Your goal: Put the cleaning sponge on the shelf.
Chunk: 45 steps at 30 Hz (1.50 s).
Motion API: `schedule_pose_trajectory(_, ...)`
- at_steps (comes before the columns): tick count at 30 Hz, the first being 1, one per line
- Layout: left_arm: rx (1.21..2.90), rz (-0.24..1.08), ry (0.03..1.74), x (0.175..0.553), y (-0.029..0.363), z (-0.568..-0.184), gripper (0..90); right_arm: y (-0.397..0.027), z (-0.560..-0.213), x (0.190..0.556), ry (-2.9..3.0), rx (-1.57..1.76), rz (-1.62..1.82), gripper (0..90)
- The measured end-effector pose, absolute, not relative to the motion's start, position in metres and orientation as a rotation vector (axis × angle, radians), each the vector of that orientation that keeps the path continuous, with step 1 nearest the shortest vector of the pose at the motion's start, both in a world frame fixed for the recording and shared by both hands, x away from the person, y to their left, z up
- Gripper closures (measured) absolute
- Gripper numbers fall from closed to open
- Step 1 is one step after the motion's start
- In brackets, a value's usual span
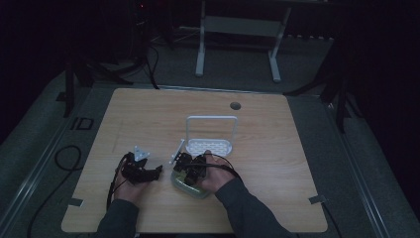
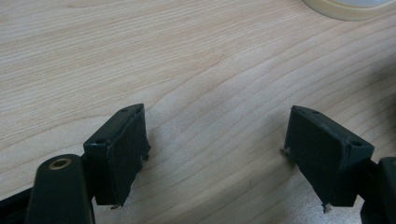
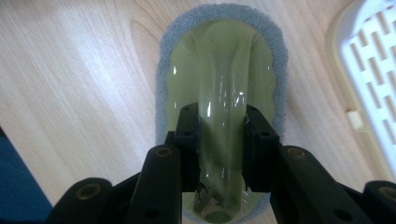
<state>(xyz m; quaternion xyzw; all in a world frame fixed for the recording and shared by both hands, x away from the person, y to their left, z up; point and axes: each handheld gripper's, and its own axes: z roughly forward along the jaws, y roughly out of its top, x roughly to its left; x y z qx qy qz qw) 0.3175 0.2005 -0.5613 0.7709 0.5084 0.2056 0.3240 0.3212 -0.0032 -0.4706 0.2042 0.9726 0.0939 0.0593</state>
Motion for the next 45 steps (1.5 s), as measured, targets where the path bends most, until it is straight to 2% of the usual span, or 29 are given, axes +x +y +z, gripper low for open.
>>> schedule_pose_trajectory(25, 2.025, 0.54, 1.333, 0.318, 0.201, -0.561, 21.3, -0.039, -0.462, 0.339, 2.888, 0.461, 0.306, 71.3)
schedule_pose_trajectory(45, 2.023, 0.54, 1.333, 0.318, 0.2, -0.561, 21.1, -0.05, -0.457, 0.344, 2.837, 0.167, 0.295, 71.3)
